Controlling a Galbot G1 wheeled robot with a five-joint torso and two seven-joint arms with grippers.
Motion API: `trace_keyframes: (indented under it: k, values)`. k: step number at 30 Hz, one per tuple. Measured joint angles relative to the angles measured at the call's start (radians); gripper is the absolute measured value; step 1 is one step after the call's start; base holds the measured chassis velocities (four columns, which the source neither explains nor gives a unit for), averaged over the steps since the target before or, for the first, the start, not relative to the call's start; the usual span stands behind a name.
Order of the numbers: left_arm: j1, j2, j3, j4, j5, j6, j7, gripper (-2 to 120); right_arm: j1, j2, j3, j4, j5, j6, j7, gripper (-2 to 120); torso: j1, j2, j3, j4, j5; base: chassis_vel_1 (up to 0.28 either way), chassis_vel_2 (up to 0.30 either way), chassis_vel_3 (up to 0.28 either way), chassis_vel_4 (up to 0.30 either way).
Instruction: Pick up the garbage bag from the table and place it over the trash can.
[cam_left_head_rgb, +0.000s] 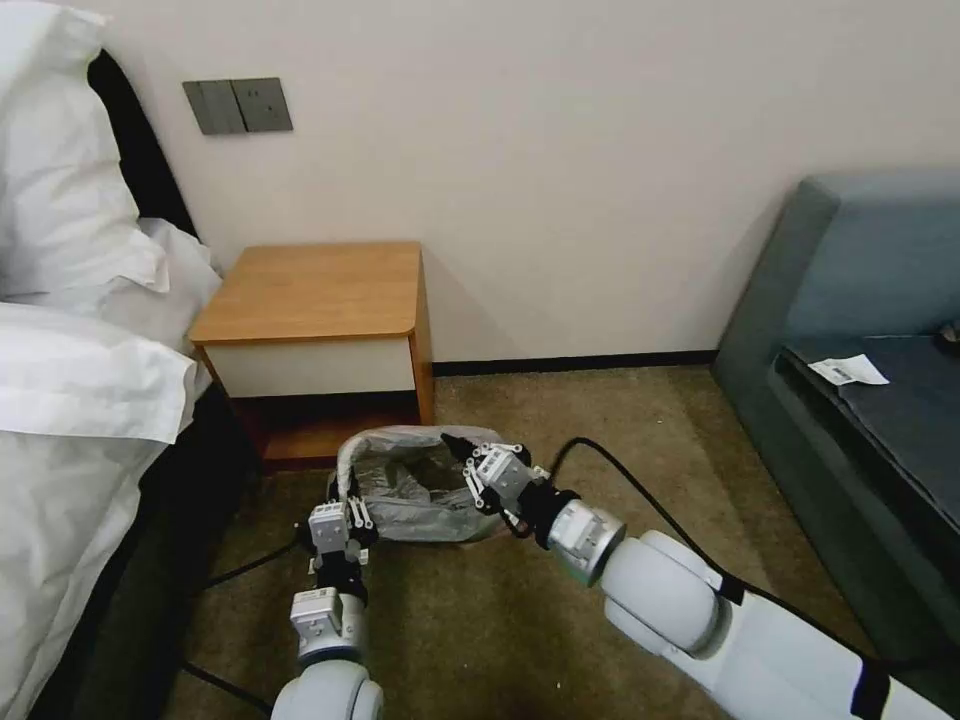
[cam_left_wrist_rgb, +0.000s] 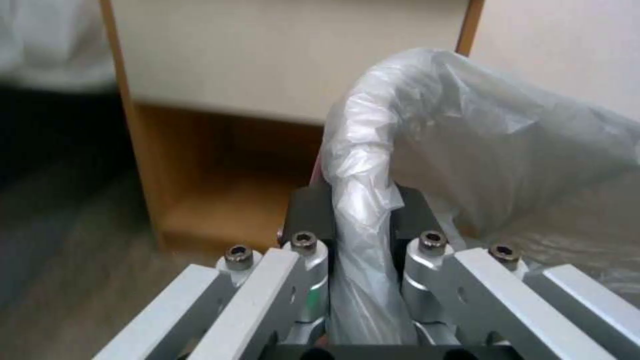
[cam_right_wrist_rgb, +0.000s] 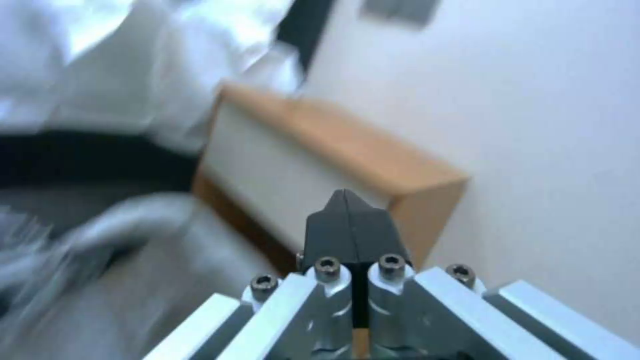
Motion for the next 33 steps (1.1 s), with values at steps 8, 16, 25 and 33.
trace_keyframes:
  k: [8,16,25,33]
  values:
    - [0.018,0.0,0.012,-0.084,-0.27,0.211,-0.063,11,-0.035,0.029,0.111,0.045,0.053,0.01,0.095,0,0.0,0.0,0.0,0.0,0.0002,0.0,0.0,0.0,0.0]
    - [0.021,0.002,-0.006,-0.056,-0.369,0.316,0.011,11,-0.066,0.117,0.27,0.019,0.155,0.007,0.185,0,0.0,0.0,0.0,-0.0001,0.0,0.0,0.0,0.0,0.0]
    - [0.004,0.006,-0.015,0.021,-0.288,0.305,0.086,11,-0.13,0.158,0.321,-0.011,0.146,0.044,0.199,0,0.0,0.0,0.0,0.0,0.0001,0.0,0.0,0.0,0.0]
    - [-0.002,0.002,-0.018,0.051,-0.244,0.272,0.108,11,-0.186,0.205,0.296,-0.023,0.163,0.031,0.261,14,0.0,0.0,0.0,0.0002,0.0,0.0,0.0,0.0,0.0]
